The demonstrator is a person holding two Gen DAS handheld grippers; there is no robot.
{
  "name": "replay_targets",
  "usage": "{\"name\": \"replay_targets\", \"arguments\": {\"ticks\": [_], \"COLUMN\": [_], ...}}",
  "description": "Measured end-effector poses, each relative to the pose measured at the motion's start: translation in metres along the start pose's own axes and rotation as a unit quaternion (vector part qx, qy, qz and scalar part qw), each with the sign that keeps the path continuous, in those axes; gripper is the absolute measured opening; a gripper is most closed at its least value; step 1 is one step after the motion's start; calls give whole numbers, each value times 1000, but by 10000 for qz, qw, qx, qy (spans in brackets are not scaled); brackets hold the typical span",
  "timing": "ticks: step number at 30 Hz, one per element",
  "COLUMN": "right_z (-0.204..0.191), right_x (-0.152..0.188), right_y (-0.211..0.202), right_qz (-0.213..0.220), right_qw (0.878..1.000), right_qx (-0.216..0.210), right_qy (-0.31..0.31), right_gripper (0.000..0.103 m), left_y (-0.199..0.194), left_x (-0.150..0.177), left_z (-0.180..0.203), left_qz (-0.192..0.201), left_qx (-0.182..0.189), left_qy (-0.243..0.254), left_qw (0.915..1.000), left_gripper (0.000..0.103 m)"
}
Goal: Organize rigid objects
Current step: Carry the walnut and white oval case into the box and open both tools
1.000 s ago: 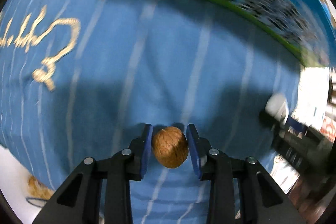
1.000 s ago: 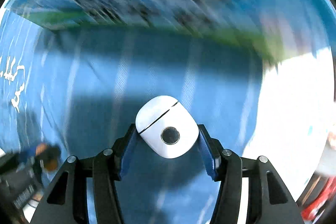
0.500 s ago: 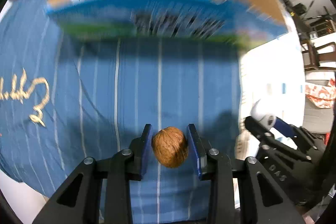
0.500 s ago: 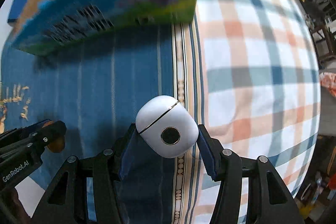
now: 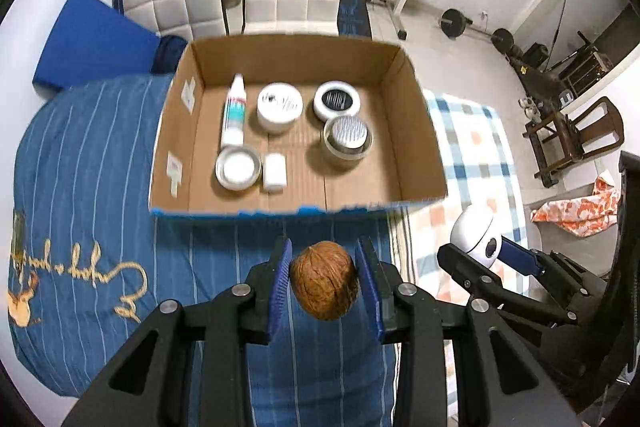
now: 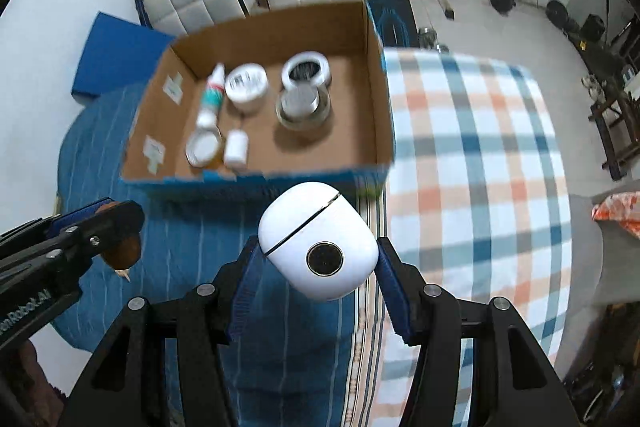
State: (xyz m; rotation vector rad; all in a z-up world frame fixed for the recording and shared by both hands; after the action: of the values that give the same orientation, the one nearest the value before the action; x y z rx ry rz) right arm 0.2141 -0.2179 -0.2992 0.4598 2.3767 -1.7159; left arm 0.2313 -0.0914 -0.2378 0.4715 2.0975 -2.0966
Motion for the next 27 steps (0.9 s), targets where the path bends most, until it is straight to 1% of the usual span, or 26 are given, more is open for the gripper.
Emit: {"name": "replay_targets", "arguments": {"ticks": [2,5,9,12,14,17,19,23,27], "right_z": [-2,-7,-5,2,5,12,16,22,24], "right_x": [-10,-25,-46,-60,-66,-74,-76,-82,-86], "right_y": [-15,-17,-2,24,40,74,94,126,150], "right_qz": [93,167,94,-79,-175,-432,-578,-836,-1104], "right_qw": [9999,9998,10000,9999,9997,9986,9975,9952,9923], "right_qx": [3,-12,-22,-27,6,24,84,195,322], "right_qy": [-43,-61,10,143,184,314,387,469,457], "right_gripper": [58,58,58,58,58,58,58,58,58], "left_y": [2,8,23,47,72,105,131,169,200], "left_x": [-10,-25,-44,-61,-73,-84,-92,-104,-113], "left_z": [-1,-3,-8,-13,-18,-23,-24,-24,-18], "left_qz": [76,146,61,-138,-375,-737,-973,-1270,-1640], "left_qx": [-21,-25,54,143,238,379,368,317,431], "left_qy": [34,41,-11,-72,-139,-228,-218,-160,-94], "left_qw": [10000,9999,10000,9998,9989,9963,9943,9913,9855], "left_gripper": [30,30,30,30,30,30,30,30,30]}}
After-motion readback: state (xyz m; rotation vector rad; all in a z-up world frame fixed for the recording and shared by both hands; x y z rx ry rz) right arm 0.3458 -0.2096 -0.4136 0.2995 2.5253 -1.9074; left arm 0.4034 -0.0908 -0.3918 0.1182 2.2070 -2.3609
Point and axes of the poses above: each gripper's, at about its wrist camera, not at the fingertips, and y roughly the way its jaws point, z to its right, x to its underside, the point moved 6 cm from there along y, roughly the way its jaws point, and after that the axes turned 11 degrees about -x, right-handed, at the moved point
